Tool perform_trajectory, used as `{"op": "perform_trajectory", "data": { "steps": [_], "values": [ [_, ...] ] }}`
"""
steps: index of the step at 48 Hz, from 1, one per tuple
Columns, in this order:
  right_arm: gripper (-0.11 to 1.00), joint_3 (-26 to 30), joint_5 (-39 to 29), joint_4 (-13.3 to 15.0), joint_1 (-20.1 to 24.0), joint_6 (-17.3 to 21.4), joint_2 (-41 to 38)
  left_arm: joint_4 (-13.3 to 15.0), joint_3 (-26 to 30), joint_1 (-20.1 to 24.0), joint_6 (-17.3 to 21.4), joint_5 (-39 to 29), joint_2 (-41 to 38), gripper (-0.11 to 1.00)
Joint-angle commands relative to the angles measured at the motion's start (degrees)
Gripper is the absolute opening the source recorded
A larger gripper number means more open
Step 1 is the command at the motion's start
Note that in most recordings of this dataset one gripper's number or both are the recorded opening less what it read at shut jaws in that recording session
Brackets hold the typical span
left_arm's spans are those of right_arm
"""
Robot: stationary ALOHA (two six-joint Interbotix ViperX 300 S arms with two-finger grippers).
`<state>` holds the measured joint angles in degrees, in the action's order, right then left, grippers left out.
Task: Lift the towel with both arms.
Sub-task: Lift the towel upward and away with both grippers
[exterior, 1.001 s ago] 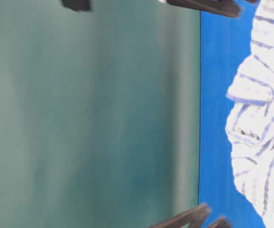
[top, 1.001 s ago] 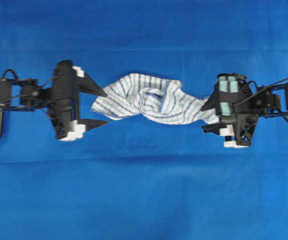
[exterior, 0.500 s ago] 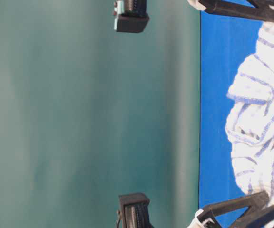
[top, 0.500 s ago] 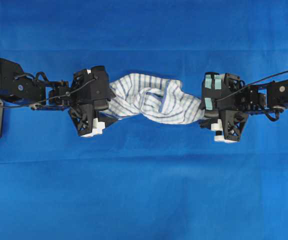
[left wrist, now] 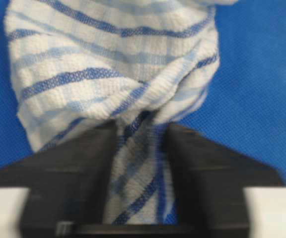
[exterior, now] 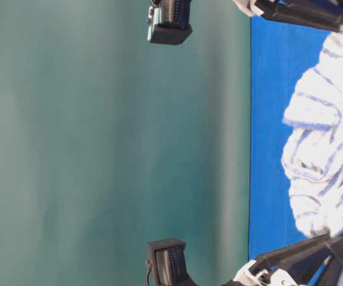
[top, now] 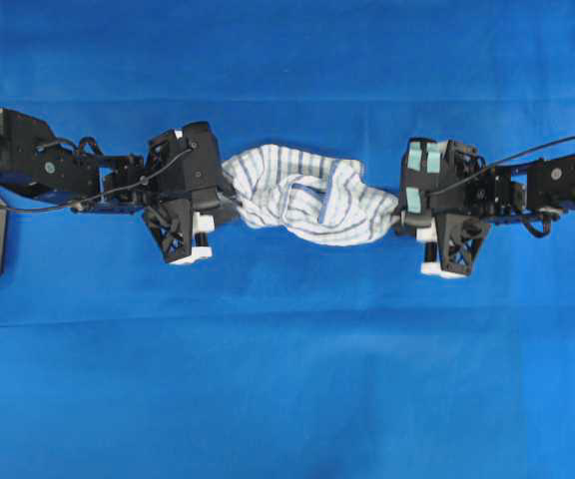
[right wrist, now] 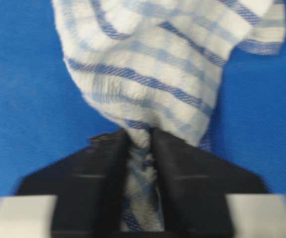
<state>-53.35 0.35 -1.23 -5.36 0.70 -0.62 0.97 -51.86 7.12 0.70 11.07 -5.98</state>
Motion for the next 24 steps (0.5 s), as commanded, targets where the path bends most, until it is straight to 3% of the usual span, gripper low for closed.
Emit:
{"op": "perform_trajectory", "data": {
  "steps": [1,5,17,24],
  "values": [
    [0.12,0.6,0.2,-0.1,-0.1,-0.3,0.6,0.1,1.1,0.1,0.0,-1.6,0.8,0.18],
    [0.07,0.7,0.2,-0.1,-0.2,-0.2,1.4,0.1,1.6,0.3,0.0,-3.2,2.0,0.03],
    [0.07,1.1,-0.4,-0.2,-0.2,-0.2,7.0,0.1,2.2,0.5,-0.6,-7.8,9.1,0.03],
    [0.07,3.6,-4.0,-0.2,-0.2,-0.2,12.5,0.2,3.2,0.5,-0.8,-13.6,15.8,0.03]
  ]
}}
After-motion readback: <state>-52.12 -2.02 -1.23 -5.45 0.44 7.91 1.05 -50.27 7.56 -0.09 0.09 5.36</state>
